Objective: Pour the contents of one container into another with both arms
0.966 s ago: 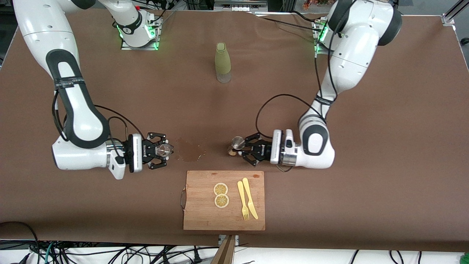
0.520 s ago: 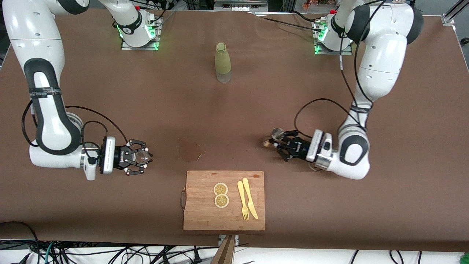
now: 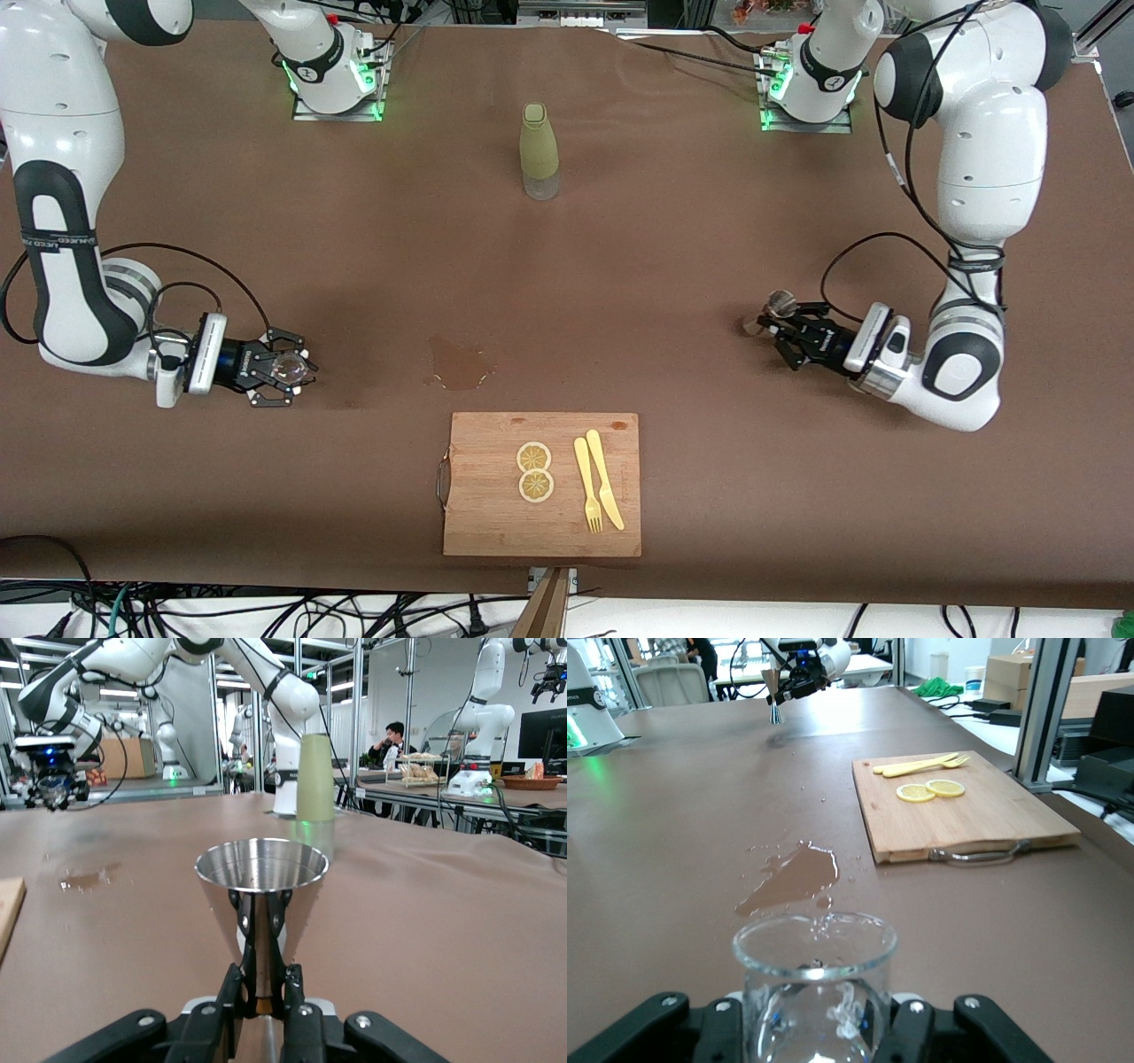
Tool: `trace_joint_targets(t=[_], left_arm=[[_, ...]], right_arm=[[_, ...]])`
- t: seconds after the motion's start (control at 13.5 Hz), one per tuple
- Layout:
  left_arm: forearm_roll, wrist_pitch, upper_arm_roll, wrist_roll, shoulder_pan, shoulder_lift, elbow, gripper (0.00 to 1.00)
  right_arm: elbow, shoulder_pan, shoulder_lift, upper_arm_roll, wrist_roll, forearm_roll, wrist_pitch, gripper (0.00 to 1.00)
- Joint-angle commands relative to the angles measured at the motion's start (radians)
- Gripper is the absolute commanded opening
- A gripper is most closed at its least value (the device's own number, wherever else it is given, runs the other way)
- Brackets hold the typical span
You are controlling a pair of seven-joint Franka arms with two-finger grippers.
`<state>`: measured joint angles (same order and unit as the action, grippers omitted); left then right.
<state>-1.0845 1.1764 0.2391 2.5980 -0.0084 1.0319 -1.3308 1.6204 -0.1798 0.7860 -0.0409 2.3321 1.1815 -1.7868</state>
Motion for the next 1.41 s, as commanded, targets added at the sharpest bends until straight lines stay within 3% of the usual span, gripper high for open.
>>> trace_joint_targets(t=[0.0, 0.22, 0.59, 1.34], left_arm=[[0.054, -0.060, 0.014, 0.128, 0.054, 0.029, -0.001, 0.00], [0.107, -0.112, 0.086, 0.154, 0.071, 0.043, 0.057, 0.00], [0.107, -0.116, 0.140, 0.229, 0.094, 0.086, 0.116, 0.00], [0.107, -0.103, 0.170, 0.234, 0.105, 0.126, 0.143, 0.00]], right_arm=[[0.027, -0.004, -0.008, -0.046, 0.050, 0.055, 0.055, 0.21], [0.039, -0.010, -0.007, -0.094, 0.090, 0.067, 0.087, 0.21], [0.070, -0.030, 0.001, -0.111, 0.179, 0.108, 0.096, 0.21], [0.118, -0.032, 0.032, -0.145, 0.265, 0.185, 0.092, 0.24]])
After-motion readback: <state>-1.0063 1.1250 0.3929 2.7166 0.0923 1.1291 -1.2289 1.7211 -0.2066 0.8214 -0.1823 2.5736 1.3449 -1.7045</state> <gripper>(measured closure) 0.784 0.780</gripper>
